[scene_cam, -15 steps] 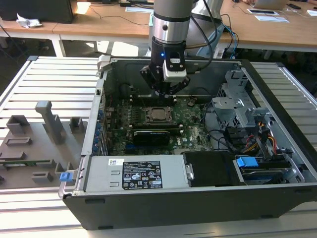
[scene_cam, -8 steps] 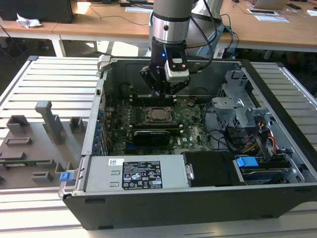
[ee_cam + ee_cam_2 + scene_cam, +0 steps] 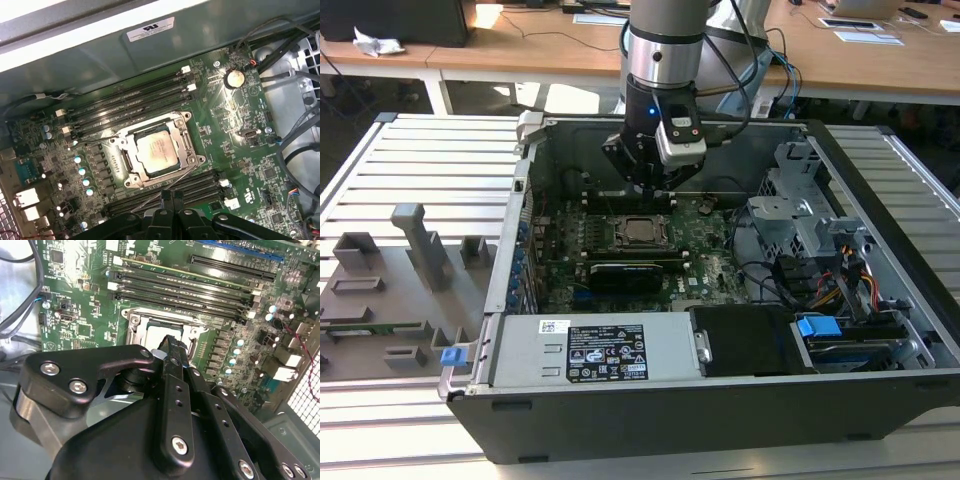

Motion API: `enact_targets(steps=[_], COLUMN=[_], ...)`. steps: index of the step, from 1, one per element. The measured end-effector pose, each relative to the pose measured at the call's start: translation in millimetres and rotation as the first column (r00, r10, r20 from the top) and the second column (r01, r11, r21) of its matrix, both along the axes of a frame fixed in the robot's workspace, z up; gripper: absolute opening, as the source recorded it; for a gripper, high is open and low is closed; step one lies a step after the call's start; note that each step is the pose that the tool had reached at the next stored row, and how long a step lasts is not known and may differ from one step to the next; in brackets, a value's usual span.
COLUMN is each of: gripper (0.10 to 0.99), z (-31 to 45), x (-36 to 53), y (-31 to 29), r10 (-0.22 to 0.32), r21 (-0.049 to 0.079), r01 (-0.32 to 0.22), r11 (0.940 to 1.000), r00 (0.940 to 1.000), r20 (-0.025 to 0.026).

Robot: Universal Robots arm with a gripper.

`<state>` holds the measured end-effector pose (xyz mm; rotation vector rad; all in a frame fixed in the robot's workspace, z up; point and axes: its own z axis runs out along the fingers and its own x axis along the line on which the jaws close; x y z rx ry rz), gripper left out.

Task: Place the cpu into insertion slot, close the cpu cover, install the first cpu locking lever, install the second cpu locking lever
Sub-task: 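Install the first cpu locking lever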

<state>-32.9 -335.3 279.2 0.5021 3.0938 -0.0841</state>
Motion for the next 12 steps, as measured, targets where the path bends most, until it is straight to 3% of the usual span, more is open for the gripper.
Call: enact_targets(steps=[12], gripper=[0.106], z=[0.0], x=[0.0], y=[0.0], r10=[0.105], r21=[0.000], r01=[-0.105], r11=[0.9945], r00=[0.9945], r20=[0.0000])
